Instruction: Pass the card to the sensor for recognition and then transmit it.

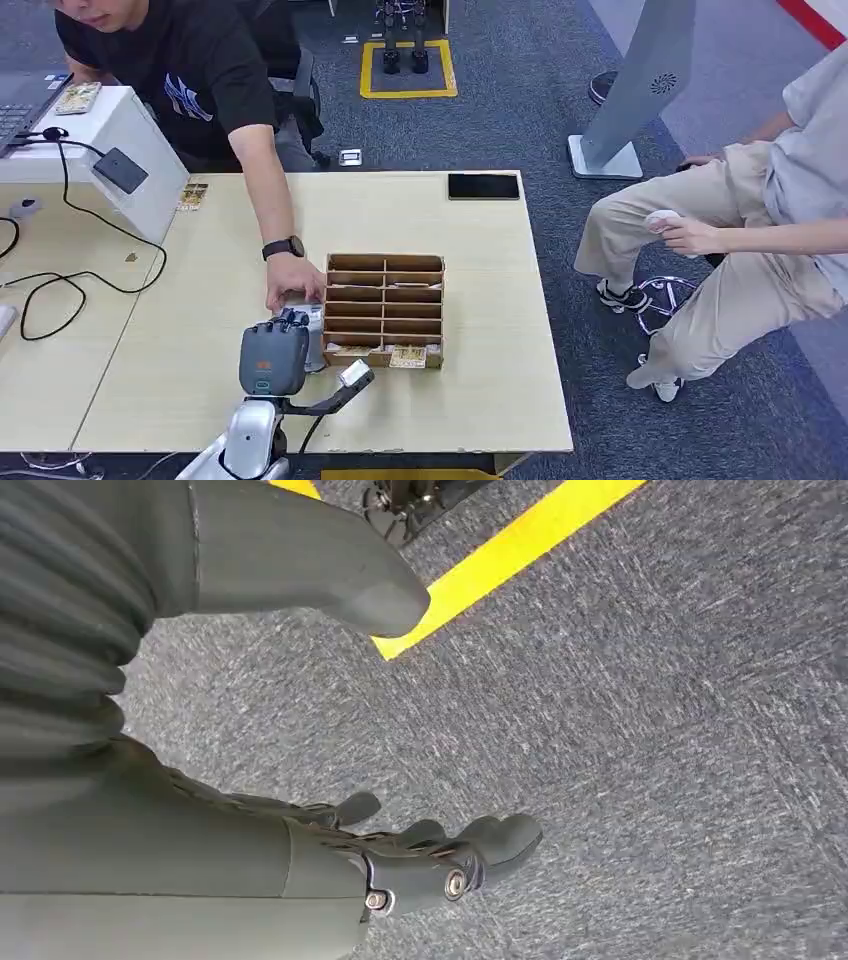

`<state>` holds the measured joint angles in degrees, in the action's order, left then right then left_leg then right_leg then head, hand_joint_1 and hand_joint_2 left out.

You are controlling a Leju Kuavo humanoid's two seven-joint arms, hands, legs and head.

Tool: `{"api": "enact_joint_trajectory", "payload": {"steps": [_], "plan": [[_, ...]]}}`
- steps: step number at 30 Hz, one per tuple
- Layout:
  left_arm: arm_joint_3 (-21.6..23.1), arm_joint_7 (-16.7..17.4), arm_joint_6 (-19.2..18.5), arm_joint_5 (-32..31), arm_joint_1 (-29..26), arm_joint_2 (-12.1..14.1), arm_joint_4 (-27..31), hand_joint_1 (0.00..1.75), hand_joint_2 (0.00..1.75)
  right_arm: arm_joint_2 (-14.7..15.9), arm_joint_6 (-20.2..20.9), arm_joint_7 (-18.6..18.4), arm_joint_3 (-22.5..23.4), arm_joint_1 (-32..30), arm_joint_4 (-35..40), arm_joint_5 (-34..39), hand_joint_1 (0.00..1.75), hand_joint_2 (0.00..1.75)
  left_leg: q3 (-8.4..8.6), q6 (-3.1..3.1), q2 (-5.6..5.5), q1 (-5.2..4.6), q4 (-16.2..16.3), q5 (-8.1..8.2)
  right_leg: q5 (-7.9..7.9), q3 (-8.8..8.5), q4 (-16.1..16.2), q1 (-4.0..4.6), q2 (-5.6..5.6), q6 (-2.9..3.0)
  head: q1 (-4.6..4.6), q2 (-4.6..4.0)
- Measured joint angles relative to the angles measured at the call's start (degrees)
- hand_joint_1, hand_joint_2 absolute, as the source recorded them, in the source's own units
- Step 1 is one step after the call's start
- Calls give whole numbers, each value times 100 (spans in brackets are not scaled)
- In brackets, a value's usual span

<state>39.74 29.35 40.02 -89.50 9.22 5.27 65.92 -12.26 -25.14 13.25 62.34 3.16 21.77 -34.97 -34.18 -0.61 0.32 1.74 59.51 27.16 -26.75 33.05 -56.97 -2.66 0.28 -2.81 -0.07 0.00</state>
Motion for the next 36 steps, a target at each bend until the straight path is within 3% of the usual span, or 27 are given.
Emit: {"api": "enact_joint_trajectory", "payload": {"steps": [13,26,36], "plan": [[-7,-7,2,0,12,-18,-131,175,175,24,-4,9,0,13,-50,0,0,175,0,0,0,0,0,0,0,0,0,0,0,0,0,0],[-420,74,2,2,4,-147,-170,175,175,33,-26,2,0,18,-79,0,0,175,-1,0,0,0,0,0,0,0,0,0,0,0,0,0],[-807,-477,4,0,-60,-393,-367,175,175,37,-15,-61,0,17,-79,-31,0,175,0,0,-1,0,0,0,0,-2,0,0,-2,0,0,0]]}}
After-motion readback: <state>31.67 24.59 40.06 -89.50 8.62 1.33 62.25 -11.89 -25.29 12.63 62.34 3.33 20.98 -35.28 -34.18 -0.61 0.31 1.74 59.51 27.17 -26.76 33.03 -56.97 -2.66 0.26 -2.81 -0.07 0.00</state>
